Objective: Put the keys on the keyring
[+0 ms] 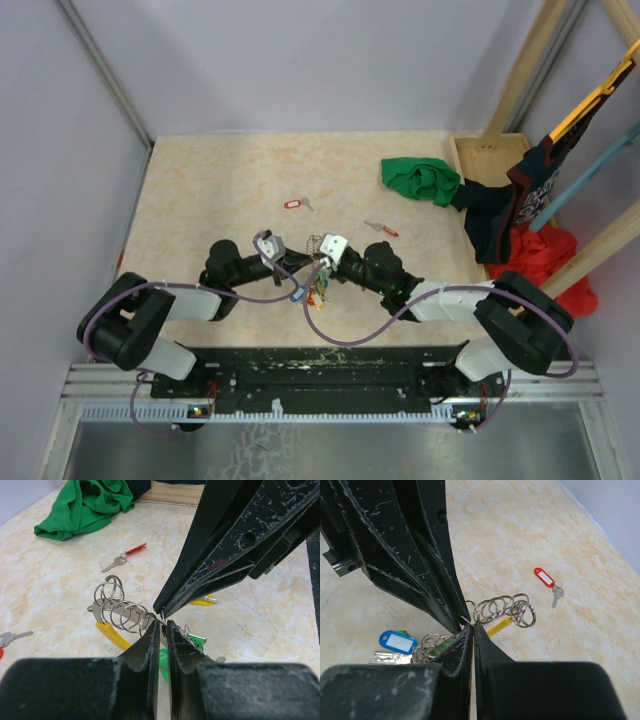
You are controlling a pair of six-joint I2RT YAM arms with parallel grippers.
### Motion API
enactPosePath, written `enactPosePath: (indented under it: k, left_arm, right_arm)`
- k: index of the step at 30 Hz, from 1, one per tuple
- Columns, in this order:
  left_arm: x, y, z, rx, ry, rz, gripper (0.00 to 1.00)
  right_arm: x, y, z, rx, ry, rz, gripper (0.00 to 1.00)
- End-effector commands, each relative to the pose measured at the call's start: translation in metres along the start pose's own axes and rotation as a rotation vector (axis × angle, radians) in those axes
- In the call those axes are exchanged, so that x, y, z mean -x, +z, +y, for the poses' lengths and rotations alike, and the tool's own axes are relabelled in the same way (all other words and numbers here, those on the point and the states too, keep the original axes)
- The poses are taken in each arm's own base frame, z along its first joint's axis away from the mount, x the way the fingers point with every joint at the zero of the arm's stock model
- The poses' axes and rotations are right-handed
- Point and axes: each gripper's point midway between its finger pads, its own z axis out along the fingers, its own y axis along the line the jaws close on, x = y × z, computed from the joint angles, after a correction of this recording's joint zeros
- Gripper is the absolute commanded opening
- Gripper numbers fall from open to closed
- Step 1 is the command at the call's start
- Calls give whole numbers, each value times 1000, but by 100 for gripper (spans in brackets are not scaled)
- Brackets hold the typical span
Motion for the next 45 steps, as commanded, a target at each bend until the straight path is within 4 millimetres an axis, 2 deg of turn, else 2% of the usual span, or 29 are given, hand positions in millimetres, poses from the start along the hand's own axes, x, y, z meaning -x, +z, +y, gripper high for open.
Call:
enactPosePath:
  k: [1,7,18,24,27,28,31,35,38,45]
  left_arm:
    - [10,1,0,-24,29,-21,14]
    - [7,2,1,-28,23,-12,8]
    - [3,3,4,-19,12,9,11]
    - [4,4,5,-20,14,13,0]
    - [5,3,4,-18,24,8,0]
    - [5,3,4,-18,24,7,0]
    - [6,2,4,-11,25,-4,0]
    - [9,0,5,2,25,-25,0]
    - [10,-1,7,12,22,-37,0]
    - [11,-2,9,24,17,-45,0]
  right_arm:
    - [50,4,-14,-12,-59,-120,0]
    - [52,5,-14,-6,-60,-117,0]
    - [59,2,-16,-9,-69,-126,0]
    - [61,1,-16,-5,-69,-128,0]
    - [62,0,-15,-3,-56,-130,0]
    - [63,-1,-15,-5,-50,-132,1]
    - [64,-4,-17,-13,-12,-118,15]
    - [62,-10,-24,-51,65,-53,29]
    - [57,-17,-35,-96,151,7,33]
    - [43,-30,-52,-139,307,83,37]
